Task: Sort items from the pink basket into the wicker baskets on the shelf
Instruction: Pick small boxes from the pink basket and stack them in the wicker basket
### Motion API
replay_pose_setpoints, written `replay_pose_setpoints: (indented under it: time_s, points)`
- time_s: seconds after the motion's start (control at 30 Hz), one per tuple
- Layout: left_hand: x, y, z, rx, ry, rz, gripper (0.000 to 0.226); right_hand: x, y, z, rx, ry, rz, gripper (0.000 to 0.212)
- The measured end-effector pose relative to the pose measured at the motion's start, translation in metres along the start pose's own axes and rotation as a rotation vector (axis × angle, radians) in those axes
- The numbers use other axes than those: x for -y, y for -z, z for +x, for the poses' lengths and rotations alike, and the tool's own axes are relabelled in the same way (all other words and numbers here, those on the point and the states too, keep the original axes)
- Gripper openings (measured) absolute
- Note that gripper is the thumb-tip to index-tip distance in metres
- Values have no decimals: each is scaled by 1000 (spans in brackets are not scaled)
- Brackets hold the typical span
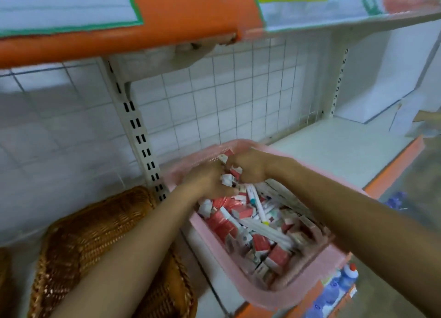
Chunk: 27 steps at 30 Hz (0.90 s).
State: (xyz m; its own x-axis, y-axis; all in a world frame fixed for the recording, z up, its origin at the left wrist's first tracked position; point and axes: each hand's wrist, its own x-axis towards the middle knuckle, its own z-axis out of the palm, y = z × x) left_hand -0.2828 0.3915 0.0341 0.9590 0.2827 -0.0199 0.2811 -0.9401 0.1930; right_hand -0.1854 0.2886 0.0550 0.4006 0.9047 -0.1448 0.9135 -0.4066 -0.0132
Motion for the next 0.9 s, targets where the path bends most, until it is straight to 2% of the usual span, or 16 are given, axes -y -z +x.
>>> replay_pose_setpoints:
  time_s: [0.07,0.2,0.37,0.47,0.6,0.67,0.8,0.9]
  points:
    - [-3,2,1,36,36,21,56,-3,3,6,21,47,-33,45]
    - [-9,1,2,2,92,74,35,-8,-2,18,29,119,-46,33]
    - [-14,-6,1,-102,177,125,31,-6,-10,23,12,184,-37,21]
    - [-17,-10,1,-128,208,151,24,-9,-15,25,-29,198,-33,22]
    - [-18,-18,1,-173,197,148,29,-11,-21,28,-81,179,39,19]
    - [-19,-20,-4,-221,195,103,28,-10,-20,24,-111,180,64,14]
    - [-19,-17,-16,-332,252,-20,26,-8,-3,10,-171,148,122,22]
    - [-25,-10,-27,-423,311,-195,23,-7,14,-1,-195,110,259,23]
